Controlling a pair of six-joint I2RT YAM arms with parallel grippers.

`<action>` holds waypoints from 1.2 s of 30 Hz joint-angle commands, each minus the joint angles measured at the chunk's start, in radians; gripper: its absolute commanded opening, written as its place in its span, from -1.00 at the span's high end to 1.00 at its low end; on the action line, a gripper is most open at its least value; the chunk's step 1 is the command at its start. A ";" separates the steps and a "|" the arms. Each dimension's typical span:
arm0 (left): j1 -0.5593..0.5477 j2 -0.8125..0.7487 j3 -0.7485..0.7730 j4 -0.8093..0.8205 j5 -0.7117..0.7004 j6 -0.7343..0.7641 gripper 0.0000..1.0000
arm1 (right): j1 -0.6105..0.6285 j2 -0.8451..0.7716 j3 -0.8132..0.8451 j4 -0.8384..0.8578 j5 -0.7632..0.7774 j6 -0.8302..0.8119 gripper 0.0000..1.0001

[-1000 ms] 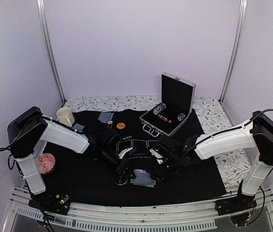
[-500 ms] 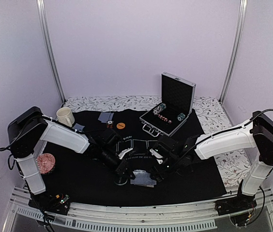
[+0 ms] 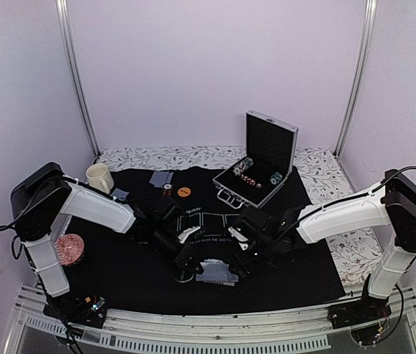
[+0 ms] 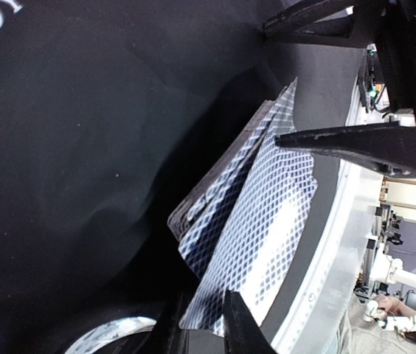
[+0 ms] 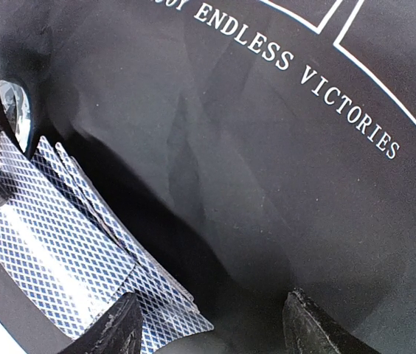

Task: Distribute texas hold em gaming equipment
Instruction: Pick up the poker card from the face-down deck piles.

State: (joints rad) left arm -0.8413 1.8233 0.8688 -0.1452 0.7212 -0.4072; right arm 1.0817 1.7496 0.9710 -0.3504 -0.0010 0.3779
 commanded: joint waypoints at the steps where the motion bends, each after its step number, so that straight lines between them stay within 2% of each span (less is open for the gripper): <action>1: 0.008 -0.035 0.002 0.002 0.018 0.012 0.68 | 0.004 -0.015 -0.001 -0.005 0.021 -0.003 -0.35; 10: 0.015 -0.049 -0.012 0.008 0.047 0.012 1.00 | 0.004 -0.011 0.000 -0.009 0.021 -0.005 -0.35; 26: 0.052 -0.134 -0.027 -0.071 0.044 0.067 1.00 | -0.003 -0.052 0.024 -0.026 0.019 -0.030 -0.37; 36: 0.125 -0.250 -0.070 0.025 0.023 -0.009 1.00 | -0.083 -0.192 0.005 -0.026 -0.058 -0.060 -0.42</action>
State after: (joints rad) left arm -0.7460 1.6196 0.8253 -0.1818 0.7475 -0.3824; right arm 1.0435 1.6371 0.9741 -0.3744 -0.0181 0.3363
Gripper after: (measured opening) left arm 0.006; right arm 0.705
